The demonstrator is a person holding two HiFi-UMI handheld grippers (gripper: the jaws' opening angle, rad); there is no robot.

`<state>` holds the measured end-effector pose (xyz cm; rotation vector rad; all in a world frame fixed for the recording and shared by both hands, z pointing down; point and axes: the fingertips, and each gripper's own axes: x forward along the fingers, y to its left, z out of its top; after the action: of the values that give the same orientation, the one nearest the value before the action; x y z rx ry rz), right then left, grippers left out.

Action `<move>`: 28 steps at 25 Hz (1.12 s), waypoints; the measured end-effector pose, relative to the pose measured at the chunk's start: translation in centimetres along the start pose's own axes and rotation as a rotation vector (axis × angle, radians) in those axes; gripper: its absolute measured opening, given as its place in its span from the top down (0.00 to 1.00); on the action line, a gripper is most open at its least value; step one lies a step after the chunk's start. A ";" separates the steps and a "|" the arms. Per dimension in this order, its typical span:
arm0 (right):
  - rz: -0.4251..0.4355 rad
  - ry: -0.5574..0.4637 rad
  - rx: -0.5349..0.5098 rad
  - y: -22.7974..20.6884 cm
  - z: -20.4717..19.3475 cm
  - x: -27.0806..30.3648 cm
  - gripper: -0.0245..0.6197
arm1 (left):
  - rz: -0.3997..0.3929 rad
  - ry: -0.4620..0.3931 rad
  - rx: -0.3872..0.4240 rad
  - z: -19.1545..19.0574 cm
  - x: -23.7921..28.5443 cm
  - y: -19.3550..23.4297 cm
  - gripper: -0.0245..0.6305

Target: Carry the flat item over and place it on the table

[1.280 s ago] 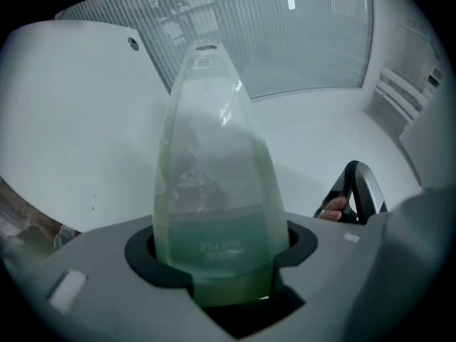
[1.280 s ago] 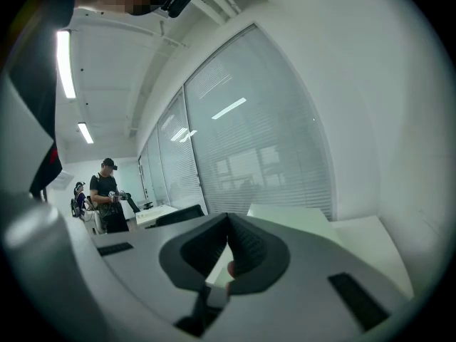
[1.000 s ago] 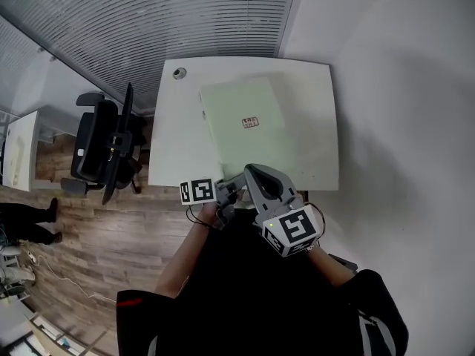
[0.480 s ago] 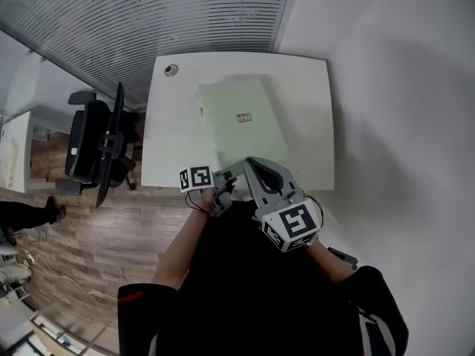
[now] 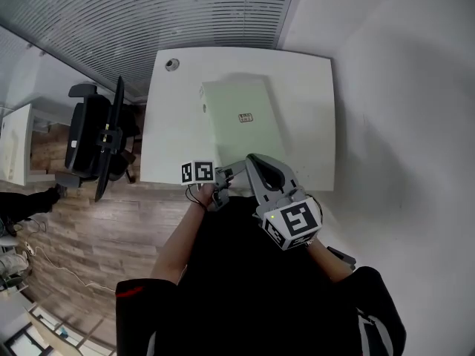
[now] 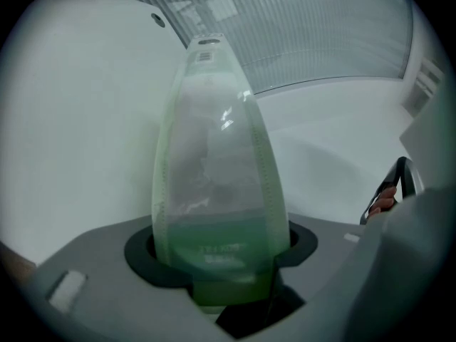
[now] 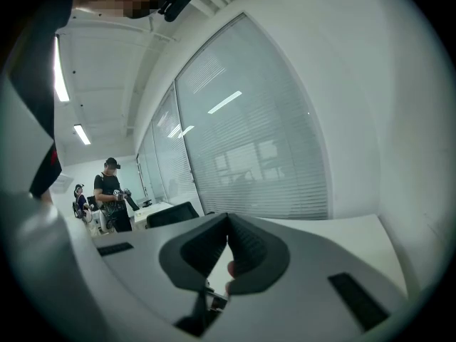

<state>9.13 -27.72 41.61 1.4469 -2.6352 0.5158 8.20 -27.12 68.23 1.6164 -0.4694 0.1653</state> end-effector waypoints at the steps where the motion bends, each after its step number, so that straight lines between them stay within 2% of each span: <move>1: 0.001 -0.002 -0.001 0.0 0.1 0.1 0.96 | 0.007 0.009 0.000 -0.1 0.1 0.2 0.53; 7: 0.002 -0.006 0.010 -0.1 0.2 0.4 0.96 | 0.036 0.053 -0.072 -1.0 0.3 1.7 0.51; 12: 0.023 0.002 -0.007 0.5 0.1 1.0 0.96 | 0.140 0.065 -0.077 -1.1 -0.1 4.1 0.43; 22: 0.042 0.008 -0.019 1.1 0.1 1.7 0.96 | 0.285 0.075 -0.060 -1.0 -0.8 6.4 0.35; 28: 0.056 0.007 -0.025 1.6 0.2 2.1 0.96 | 0.295 0.101 -0.077 -1.3 -0.8 6.9 0.34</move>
<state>6.66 -28.69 41.53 1.3651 -2.6733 0.4911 4.99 -25.93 74.44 1.4503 -0.6270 0.4439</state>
